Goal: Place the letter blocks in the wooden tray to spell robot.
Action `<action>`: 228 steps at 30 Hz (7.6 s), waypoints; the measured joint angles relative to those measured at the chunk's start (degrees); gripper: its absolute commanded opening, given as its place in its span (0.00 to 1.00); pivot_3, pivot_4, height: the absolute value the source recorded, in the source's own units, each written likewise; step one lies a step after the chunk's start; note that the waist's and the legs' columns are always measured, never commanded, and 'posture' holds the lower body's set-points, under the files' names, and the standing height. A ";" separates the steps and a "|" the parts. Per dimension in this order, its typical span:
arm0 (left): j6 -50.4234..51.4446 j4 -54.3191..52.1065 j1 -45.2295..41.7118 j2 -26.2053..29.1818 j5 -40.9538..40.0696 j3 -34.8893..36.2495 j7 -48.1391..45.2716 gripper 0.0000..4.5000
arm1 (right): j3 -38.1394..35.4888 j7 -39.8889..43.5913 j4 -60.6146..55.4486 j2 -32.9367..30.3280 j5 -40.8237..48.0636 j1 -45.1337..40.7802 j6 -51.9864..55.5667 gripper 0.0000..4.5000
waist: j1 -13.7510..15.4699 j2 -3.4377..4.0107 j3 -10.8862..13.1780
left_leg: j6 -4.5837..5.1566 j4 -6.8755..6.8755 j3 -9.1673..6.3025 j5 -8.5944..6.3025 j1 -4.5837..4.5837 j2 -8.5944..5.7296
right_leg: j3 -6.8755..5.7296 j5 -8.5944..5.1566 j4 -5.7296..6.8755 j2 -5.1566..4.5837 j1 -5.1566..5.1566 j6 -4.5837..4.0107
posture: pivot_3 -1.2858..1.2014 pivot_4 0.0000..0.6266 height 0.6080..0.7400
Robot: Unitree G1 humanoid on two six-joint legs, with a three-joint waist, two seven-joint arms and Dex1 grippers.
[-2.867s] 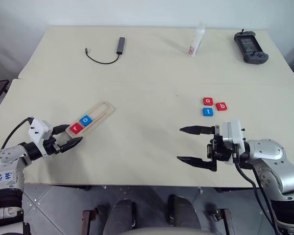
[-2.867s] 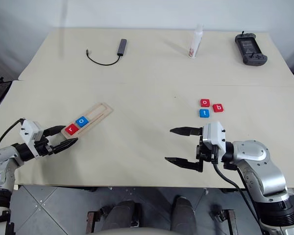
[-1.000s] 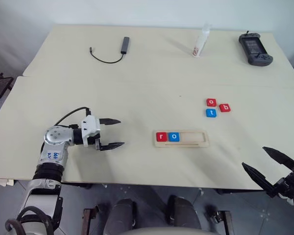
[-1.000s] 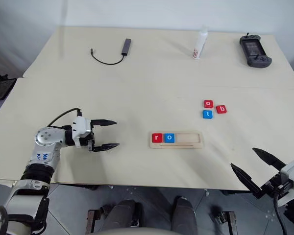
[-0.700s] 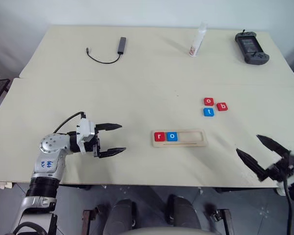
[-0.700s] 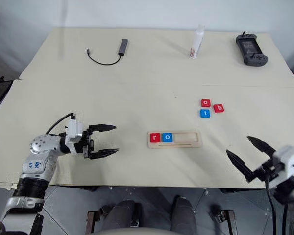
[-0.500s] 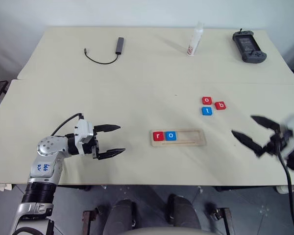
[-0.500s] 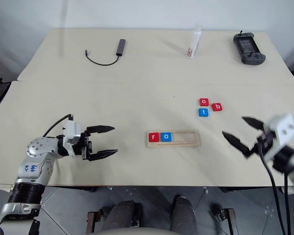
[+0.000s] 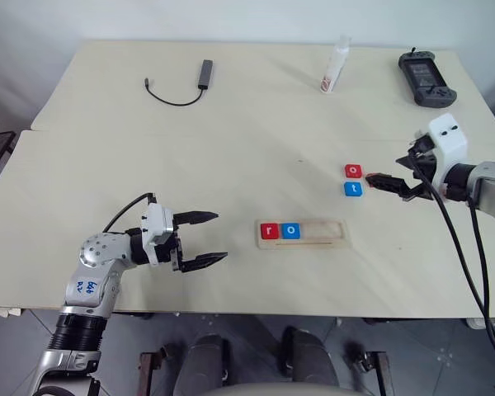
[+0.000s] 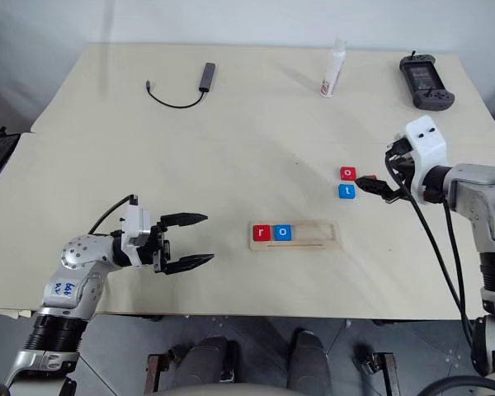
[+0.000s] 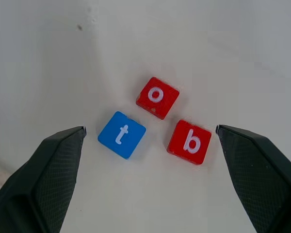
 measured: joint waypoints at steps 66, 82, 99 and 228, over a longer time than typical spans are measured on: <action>-2.90 5.29 -7.60 -3.06 1.46 -3.97 -2.91 1.00 | -19.33 2.59 -31.57 0.90 0.23 28.45 10.72 0.99 | -0.34 0.03 0.02 | 0.00 -0.04 0.06 -0.01 0.13 0.03 | 0.14 0.00 -0.03 0.07 0.05 0.01 | 0.52 0.24 1.00; 1.45 -3.06 -4.22 -0.11 0.85 -3.28 -1.68 1.00 | 12.26 41.26 19.87 -6.58 -19.76 3.22 -47.44 0.99 | -0.29 -0.02 0.06 | -0.01 0.02 0.01 0.00 0.08 0.08 | 0.02 0.01 -0.05 0.06 0.07 0.02 | 0.52 0.24 1.00; 1.15 -3.05 -4.36 -0.52 0.57 -3.33 -1.60 1.00 | 13.15 46.67 17.22 -2.98 -21.36 -1.47 -46.26 0.32 | -0.21 -0.02 0.06 | -0.03 0.05 -0.01 0.00 0.07 0.09 | 0.01 0.01 -0.04 0.06 0.08 0.02 | 0.52 0.24 1.00; -0.02 -5.70 -0.32 -0.94 0.67 -3.40 6.09 1.00 | 15.12 24.26 -5.38 12.26 -14.08 3.54 -24.57 0.00 | -0.15 -0.03 0.07 | -0.04 0.04 -0.04 0.01 0.06 0.06 | 0.00 0.01 -0.01 0.06 0.06 0.02 | 0.52 0.24 1.00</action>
